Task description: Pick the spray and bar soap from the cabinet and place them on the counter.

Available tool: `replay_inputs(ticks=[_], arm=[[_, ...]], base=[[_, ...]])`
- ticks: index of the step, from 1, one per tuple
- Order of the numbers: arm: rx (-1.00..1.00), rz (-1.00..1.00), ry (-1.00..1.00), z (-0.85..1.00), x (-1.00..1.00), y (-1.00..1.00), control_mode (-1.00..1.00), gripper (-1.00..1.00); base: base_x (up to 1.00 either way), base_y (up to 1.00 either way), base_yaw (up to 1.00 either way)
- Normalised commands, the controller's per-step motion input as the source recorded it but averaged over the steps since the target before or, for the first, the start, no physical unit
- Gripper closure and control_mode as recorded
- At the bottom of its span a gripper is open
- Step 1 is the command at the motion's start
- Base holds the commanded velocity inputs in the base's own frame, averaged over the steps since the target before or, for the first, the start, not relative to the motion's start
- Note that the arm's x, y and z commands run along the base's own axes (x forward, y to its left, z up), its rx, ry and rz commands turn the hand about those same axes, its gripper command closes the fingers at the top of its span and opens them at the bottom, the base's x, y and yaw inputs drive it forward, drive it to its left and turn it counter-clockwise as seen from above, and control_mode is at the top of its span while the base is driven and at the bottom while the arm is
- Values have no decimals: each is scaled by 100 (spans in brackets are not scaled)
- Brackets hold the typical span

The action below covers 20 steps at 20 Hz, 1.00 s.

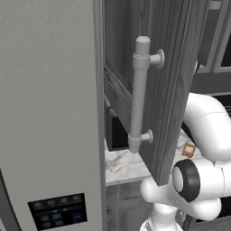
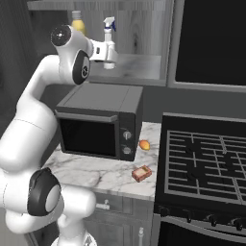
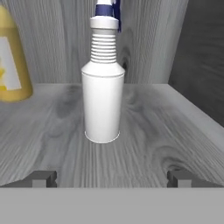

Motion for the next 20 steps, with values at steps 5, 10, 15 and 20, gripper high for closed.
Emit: replay_inputs(ticks=[5, 10, 15, 20], arm=[[0, -2, 1, 0, 26, 0, -100, -100], [0, 0, 0, 0, 25, 0, -100, -100], [0, 0, 0, -2, 29, 1, -100, -100], [0, -1, -3, -6, 25, 1, -100, -100]], base=[[0, 0, 0], [0, 0, 0], [0, 0, 0], [0, 0, 0]])
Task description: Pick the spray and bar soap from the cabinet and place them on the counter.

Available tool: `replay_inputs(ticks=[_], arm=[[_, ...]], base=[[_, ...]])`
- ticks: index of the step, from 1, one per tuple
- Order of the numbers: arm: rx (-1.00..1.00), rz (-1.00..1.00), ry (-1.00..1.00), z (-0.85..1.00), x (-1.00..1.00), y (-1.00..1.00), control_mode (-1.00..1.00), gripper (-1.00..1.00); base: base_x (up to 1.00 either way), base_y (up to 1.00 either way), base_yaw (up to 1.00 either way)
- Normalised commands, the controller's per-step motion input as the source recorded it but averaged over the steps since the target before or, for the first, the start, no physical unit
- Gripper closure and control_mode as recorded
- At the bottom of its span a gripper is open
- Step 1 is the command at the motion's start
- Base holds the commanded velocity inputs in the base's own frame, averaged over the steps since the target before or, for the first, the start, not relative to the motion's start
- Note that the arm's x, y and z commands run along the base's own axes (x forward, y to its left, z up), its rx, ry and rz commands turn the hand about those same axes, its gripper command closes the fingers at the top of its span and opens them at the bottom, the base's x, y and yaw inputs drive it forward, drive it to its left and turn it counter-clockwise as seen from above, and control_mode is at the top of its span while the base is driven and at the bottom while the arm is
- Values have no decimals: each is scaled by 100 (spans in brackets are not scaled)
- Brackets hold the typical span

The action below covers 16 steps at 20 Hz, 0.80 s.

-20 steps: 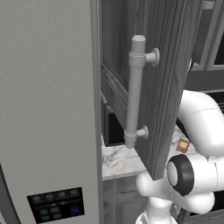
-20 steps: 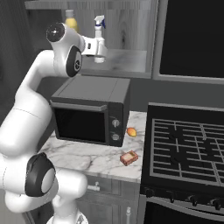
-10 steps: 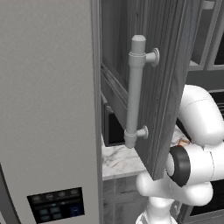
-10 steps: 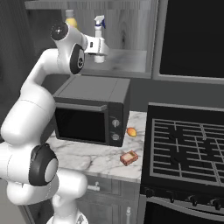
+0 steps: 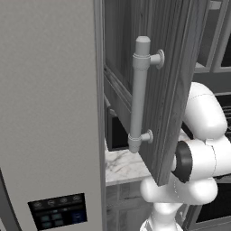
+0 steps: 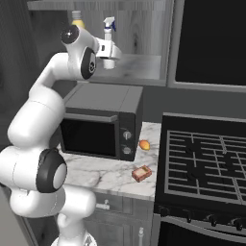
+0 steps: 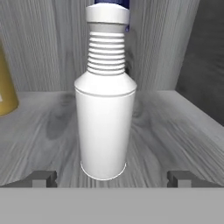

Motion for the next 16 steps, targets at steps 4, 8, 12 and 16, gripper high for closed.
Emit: replay_inputs(ticks=[4, 8, 12, 16], arm=[[0, 0, 0, -4, 24, 0, -100, -100], [0, 0, 0, -4, 20, 0, -100, -100], [0, 0, 0, -1, 19, 0, -100, -100], [0, 0, 0, -1, 18, 0, -100, -100]], base=[[0, 0, 0], [0, 0, 0], [0, 0, 0], [0, 0, 0]])
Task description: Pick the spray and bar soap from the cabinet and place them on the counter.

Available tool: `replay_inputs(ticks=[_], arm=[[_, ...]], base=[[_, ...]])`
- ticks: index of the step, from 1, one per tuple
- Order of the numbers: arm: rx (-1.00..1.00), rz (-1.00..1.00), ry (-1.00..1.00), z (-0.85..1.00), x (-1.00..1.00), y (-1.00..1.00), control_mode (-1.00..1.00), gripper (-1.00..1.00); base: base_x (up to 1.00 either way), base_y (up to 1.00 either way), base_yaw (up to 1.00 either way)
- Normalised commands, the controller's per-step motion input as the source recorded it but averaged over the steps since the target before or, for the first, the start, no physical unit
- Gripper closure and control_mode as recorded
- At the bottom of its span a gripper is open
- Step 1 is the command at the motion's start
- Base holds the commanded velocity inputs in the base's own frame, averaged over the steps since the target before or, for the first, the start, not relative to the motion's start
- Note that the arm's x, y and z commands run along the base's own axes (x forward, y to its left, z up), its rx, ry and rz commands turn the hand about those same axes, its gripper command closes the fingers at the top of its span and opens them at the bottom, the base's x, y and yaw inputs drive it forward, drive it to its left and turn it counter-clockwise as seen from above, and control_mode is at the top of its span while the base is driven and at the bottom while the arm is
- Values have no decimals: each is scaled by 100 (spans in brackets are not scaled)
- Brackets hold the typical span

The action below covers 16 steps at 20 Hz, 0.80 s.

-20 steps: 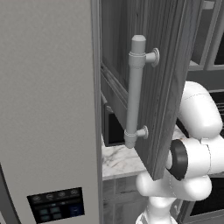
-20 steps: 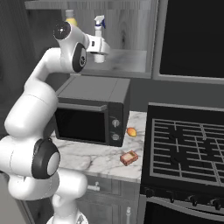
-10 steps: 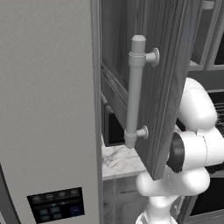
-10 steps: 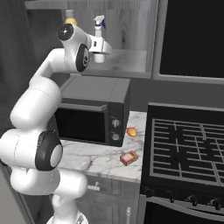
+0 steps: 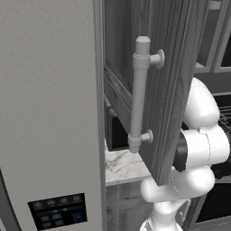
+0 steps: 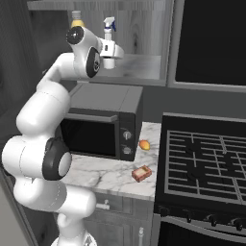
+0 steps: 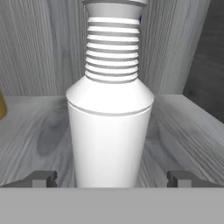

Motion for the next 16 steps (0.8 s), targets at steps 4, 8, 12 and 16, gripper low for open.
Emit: replay_inputs(ticks=[4, 8, 12, 16], arm=[[0, 0, 0, -1, 19, 0, -100, -100], [0, 0, 0, -3, 17, 0, -100, -100], [0, 0, 0, -5, 19, 0, -100, -100], [0, 0, -1, -6, 19, -1, -100, -100]], base=[[0, 0, 0], [0, 0, 0], [0, 0, 0], [0, 0, 0]])
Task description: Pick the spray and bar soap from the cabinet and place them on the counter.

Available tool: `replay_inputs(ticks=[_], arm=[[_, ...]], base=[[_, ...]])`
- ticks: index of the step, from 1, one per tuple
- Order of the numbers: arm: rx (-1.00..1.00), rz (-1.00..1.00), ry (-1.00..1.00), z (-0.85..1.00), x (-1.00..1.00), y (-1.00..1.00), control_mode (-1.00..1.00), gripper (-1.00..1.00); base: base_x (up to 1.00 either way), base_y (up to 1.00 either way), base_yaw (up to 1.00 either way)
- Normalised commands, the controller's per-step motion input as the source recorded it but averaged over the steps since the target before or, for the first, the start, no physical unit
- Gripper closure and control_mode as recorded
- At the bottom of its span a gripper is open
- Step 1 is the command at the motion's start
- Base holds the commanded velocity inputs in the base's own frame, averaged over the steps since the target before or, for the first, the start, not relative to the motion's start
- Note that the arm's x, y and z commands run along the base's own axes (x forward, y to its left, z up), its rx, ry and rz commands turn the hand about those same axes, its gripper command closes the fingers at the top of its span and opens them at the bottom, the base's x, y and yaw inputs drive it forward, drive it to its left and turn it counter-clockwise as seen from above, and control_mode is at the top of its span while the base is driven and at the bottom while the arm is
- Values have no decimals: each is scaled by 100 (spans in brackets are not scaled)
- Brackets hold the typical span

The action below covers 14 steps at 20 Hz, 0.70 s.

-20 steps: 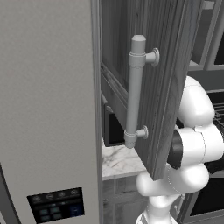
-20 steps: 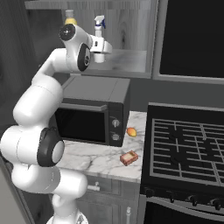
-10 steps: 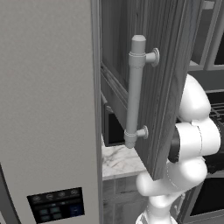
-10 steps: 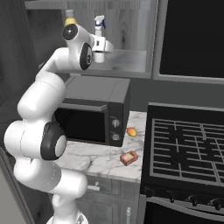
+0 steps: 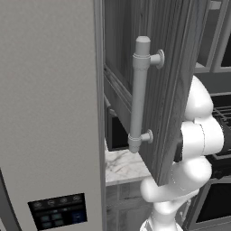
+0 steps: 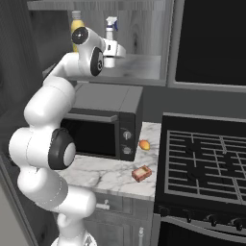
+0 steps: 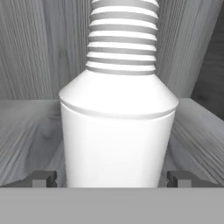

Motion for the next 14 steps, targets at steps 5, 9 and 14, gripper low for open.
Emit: replay_inputs(ticks=[5, 9, 14], arm=[[0, 0, 0, -2, 2, 0, -100, 100], [0, 0, 0, 0, 0, 0, -100, 100], [0, 0, 0, 0, 0, 0, -100, 100]], base=[[0, 0, 0], [0, 0, 0], [0, 0, 0]])
